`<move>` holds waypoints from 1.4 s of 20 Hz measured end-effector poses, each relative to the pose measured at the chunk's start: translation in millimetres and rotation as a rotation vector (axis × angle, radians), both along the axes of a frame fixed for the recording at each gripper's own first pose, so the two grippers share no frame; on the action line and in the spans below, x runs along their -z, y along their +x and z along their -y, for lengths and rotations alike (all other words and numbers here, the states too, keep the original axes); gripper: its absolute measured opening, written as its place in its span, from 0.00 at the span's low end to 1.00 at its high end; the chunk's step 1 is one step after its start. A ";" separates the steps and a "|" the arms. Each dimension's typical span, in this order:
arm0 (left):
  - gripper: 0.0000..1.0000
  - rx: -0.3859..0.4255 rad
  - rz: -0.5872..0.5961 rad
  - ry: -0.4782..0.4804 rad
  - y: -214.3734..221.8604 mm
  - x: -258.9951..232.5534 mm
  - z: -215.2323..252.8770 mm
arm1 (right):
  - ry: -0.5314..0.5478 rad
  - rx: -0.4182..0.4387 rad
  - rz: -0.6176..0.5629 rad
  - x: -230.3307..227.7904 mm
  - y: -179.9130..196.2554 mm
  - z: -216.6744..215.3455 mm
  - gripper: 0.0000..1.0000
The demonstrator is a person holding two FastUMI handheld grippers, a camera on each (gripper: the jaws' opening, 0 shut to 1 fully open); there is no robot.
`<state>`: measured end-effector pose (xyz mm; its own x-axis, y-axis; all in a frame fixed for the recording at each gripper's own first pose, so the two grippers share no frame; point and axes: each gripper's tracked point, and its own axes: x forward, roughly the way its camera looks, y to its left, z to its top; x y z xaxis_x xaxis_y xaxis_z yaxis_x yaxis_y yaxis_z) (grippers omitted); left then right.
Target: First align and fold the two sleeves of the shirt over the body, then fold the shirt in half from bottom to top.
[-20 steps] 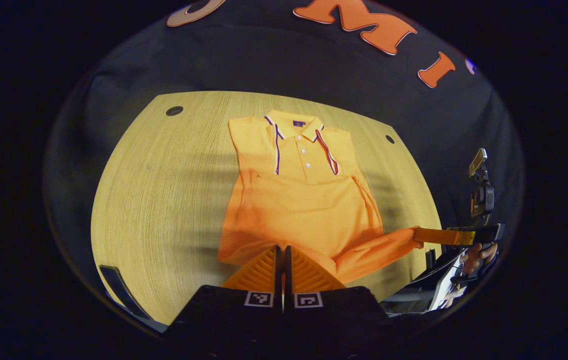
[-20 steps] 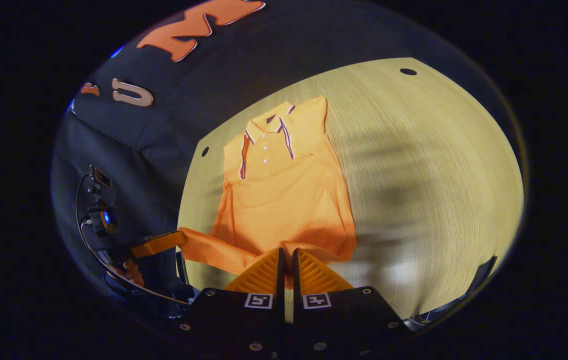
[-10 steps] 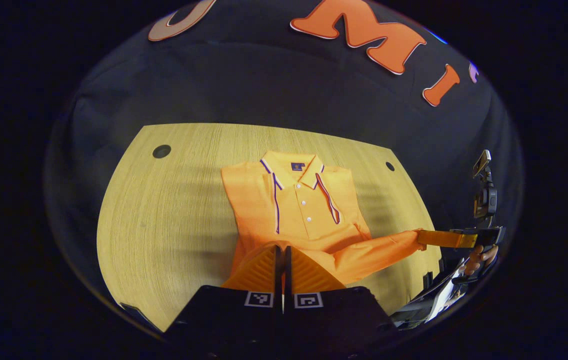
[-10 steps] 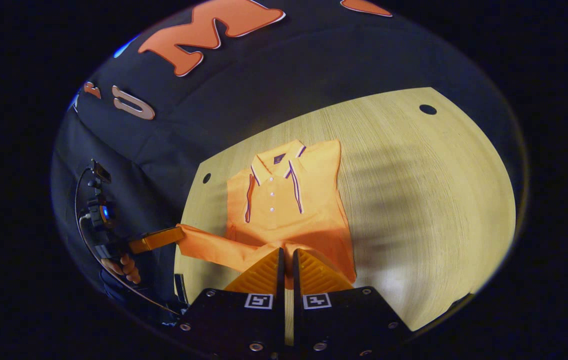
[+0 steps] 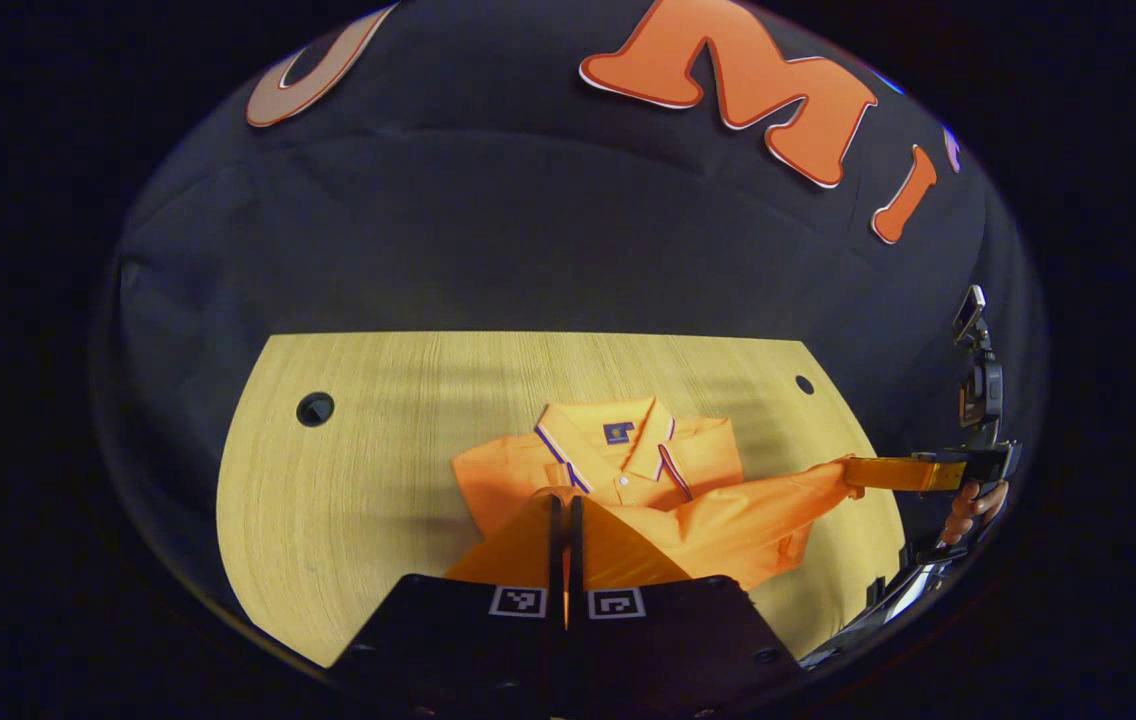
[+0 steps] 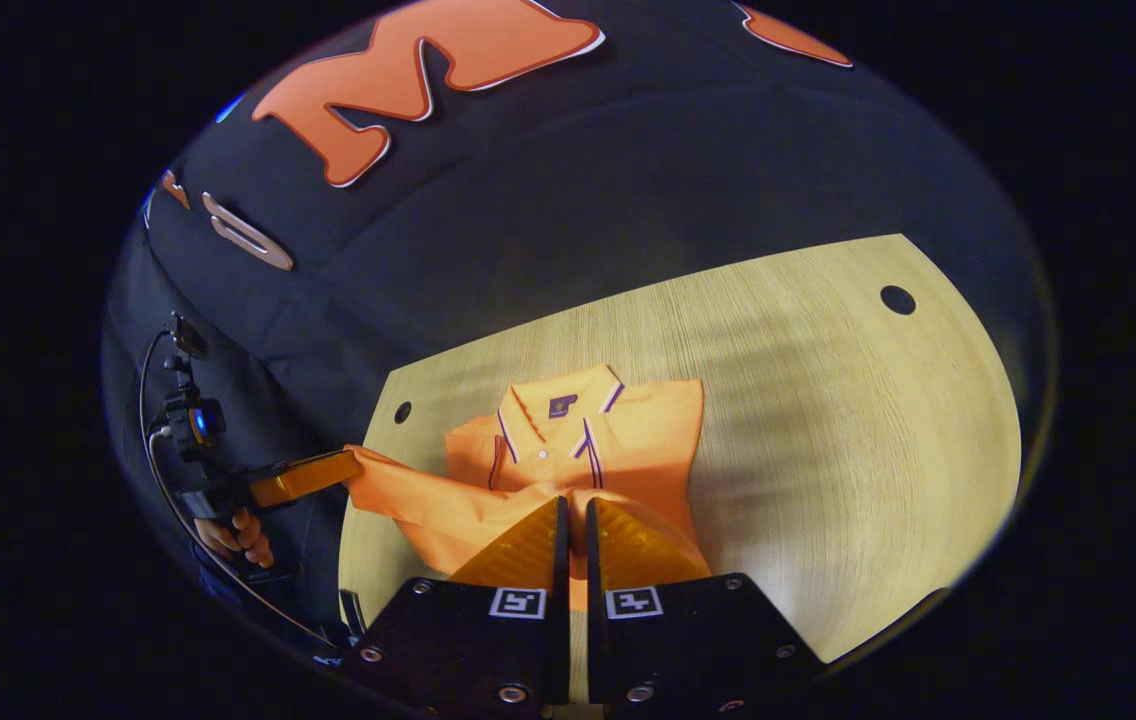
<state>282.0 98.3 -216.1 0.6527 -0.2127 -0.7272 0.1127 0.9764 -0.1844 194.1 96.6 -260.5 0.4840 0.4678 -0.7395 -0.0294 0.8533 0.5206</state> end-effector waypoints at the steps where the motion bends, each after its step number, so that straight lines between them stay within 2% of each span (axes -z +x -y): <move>1: 0.01 -0.002 0.000 0.009 8.8 2.3 -2.6 | 0.000 0.000 -0.002 2.8 8.6 -0.6 0.07; 6: 0.01 -0.022 0.026 0.056 64.9 16.9 -16.9 | -0.008 0.036 0.000 18.4 61.3 0.3 0.08; 11: 0.01 -0.035 0.057 0.141 112.6 32.8 -35.2 | -0.079 0.040 0.014 41.8 101.6 -0.2 0.07; 15: 0.01 -0.052 0.027 0.183 126.5 55.1 -42.8 | -0.142 0.072 0.014 70.1 129.2 -1.6 0.03; 17: 0.01 -0.073 0.014 0.156 121.3 56.0 -40.6 | -0.174 0.096 -0.005 78.7 128.0 2.7 0.04; 18: 0.02 -0.081 0.015 0.123 118.3 52.7 -36.9 | -0.168 0.093 0.004 72.2 124.1 2.8 0.05; 19: 0.02 -0.087 0.026 0.100 113.7 47.9 -37.1 | -0.175 0.096 0.030 69.1 125.4 3.2 0.20; 20: 0.26 -0.090 0.038 0.105 109.7 45.1 -37.5 | -0.188 0.100 0.064 60.4 123.4 6.6 0.24; 21: 0.49 -0.094 0.070 0.128 106.8 40.7 -42.8 | -0.202 0.103 0.106 49.1 120.8 8.8 0.38; 22: 0.72 -0.089 0.097 0.148 101.3 31.5 -42.7 | -0.214 0.107 0.148 37.6 118.2 10.9 0.41; 23: 0.70 -0.087 0.127 0.165 92.5 16.6 -43.0 | -0.224 0.110 0.189 25.5 114.9 12.8 0.57; 25: 0.84 -0.091 0.174 0.167 74.4 -6.1 -35.7 | -0.244 0.109 0.267 0.4 105.2 15.1 0.83; 27: 0.88 -0.091 0.227 0.168 54.7 -27.8 -26.2 | -0.269 0.111 0.340 -23.8 92.2 18.9 0.94; 28: 0.91 -0.093 0.258 0.180 44.2 -38.5 -22.0 | -0.281 0.113 0.375 -37.1 84.9 21.0 0.96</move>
